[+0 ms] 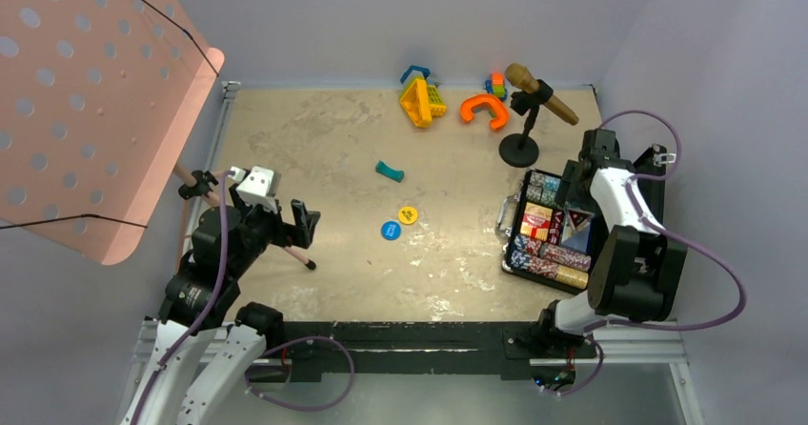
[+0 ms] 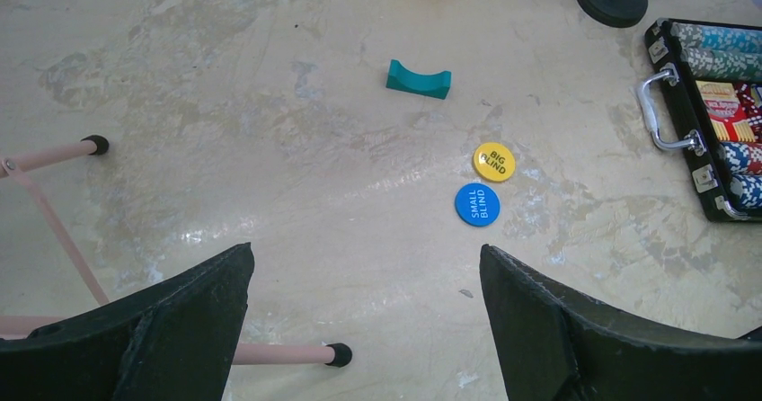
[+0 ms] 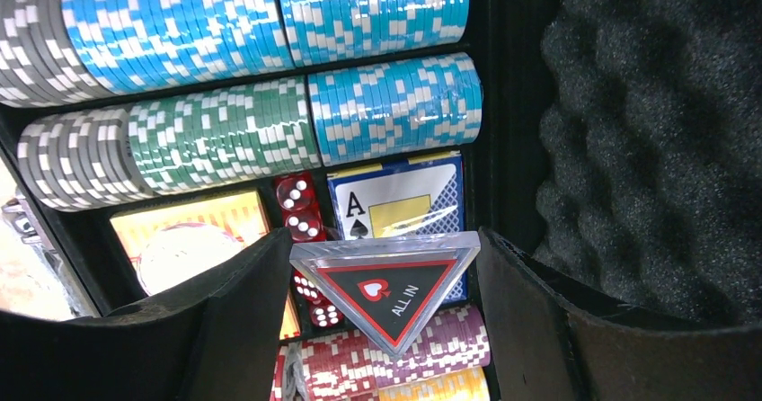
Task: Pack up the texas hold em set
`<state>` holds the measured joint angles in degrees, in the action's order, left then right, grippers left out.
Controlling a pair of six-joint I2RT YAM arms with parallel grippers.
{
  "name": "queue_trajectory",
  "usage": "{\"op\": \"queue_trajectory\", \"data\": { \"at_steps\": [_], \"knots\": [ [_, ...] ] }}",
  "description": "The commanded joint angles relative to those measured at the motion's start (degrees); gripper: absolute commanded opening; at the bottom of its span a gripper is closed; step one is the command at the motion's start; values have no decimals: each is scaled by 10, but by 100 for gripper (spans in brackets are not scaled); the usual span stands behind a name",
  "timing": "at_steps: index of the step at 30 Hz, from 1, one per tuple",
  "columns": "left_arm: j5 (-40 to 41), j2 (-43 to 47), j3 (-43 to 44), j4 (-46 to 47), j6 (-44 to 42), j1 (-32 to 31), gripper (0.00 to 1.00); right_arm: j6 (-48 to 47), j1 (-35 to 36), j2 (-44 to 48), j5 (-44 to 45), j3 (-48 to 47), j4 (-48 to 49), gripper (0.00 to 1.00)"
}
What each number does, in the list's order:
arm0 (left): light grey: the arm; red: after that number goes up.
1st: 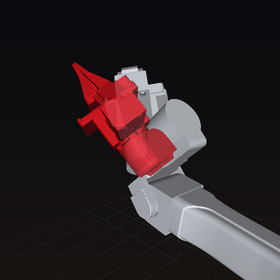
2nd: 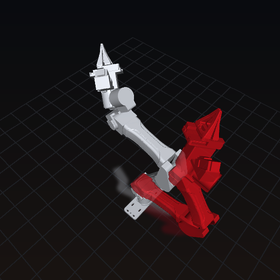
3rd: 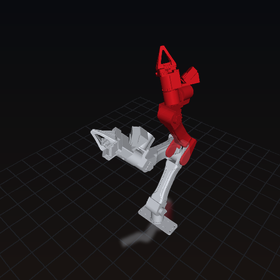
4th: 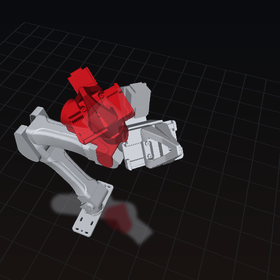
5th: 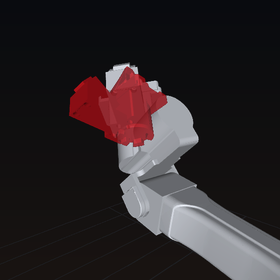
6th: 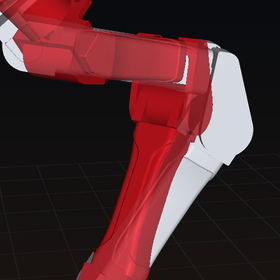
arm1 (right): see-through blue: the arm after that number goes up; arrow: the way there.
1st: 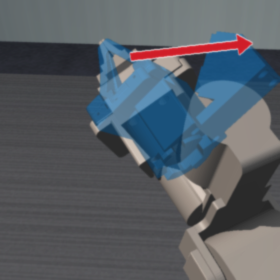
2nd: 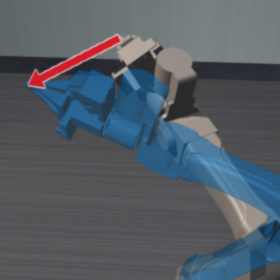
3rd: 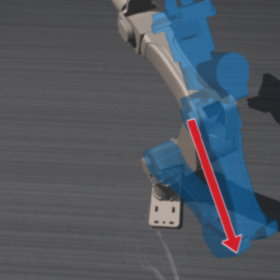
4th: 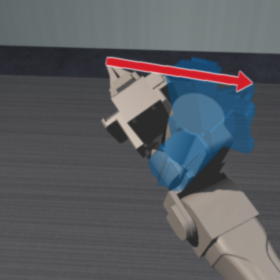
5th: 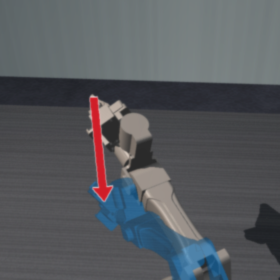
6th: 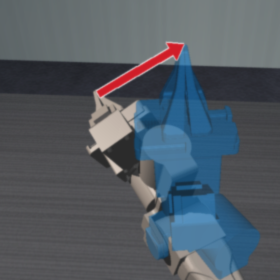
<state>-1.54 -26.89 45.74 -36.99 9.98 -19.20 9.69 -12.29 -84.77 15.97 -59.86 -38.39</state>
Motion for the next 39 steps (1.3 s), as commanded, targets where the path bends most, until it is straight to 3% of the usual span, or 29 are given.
{"op": "queue_trajectory", "data": {
  "at_steps": [1, 9, 17, 22, 31, 39],
  "knots": [
    [-11, 6, 2, 25, 9, 0, 99, 15, -1, -5, 22, -3, -13, 48],
    [-8, 8, 2, 24, 9, 0, 99, 24, 0, -28, 40, -14, -31, 51],
    [-7, 7, 2, 23, 8, 0, 99, 24, 0, -38, 44, -18, -33, 72],
    [-7, 7, 2, 23, 8, 0, 99, 21, 0, -37, 49, -18, -30, 79],
    [-7, 8, 2, 23, 8, 0, 99, 15, 6, -23, 44, -14, -23, 82],
    [-6, 4, 2, 23, 7, 0, 99, -14, 47, 28, -26, -16, 4, 80]
  ]
}}
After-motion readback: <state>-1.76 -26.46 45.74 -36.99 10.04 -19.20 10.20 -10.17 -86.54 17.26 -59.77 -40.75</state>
